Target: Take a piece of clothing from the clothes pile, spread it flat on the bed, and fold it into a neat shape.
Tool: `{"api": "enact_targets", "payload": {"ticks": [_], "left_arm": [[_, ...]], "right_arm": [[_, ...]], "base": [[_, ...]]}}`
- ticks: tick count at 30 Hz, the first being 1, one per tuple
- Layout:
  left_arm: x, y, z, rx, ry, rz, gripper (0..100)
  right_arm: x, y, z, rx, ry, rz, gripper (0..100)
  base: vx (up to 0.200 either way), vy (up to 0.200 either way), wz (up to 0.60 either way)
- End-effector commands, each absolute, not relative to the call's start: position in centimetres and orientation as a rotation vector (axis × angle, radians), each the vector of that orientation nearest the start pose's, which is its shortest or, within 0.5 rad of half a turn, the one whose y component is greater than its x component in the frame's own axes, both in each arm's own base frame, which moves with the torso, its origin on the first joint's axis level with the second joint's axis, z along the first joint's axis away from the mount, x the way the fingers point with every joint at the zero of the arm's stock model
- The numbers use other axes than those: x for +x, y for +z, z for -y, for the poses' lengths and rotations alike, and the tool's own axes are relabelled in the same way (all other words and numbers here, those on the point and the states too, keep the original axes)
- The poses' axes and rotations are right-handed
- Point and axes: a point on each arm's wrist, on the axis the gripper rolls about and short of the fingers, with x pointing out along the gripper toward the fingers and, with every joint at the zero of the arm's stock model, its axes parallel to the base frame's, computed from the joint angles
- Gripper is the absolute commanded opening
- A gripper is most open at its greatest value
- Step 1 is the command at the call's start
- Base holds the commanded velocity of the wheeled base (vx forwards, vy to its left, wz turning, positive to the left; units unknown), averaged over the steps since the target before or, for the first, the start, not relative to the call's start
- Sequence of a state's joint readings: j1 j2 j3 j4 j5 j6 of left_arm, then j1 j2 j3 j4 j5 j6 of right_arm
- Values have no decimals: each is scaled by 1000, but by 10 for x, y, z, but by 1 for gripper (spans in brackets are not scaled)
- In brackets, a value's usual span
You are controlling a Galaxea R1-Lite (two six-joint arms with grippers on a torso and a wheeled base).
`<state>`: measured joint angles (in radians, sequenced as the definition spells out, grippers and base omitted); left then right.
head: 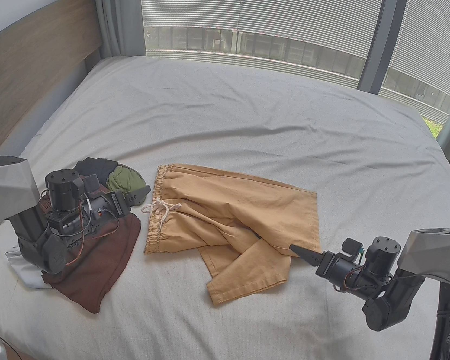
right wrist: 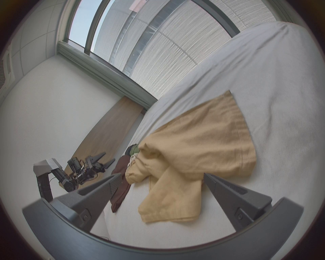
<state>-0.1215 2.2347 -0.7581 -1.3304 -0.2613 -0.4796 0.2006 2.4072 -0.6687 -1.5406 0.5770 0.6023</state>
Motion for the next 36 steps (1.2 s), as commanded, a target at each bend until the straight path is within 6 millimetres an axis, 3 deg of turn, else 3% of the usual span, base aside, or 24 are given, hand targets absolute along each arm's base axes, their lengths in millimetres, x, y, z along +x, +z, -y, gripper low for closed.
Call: {"api": "enact_targets", "payload": {"ticks": [1,8,20,36], "left_arm": [[371,41,49,-455,-338,-241,100],[373,26,55,-450,-345,-274,100],[372,15,63,-449,-358,-309,100],[373,16,64,-450,-362,-301,100]], "right_arm": [[341,-29,-93,609,689,-532,100],[340,-48,-105,607,707,-583,100],[336,-60,-111,605,715,-623,100],[346,-76,-134,586,682,-595,100]], "base": [[0,0,0],[0,0,0],[0,0,0],[0,0,0]]}}
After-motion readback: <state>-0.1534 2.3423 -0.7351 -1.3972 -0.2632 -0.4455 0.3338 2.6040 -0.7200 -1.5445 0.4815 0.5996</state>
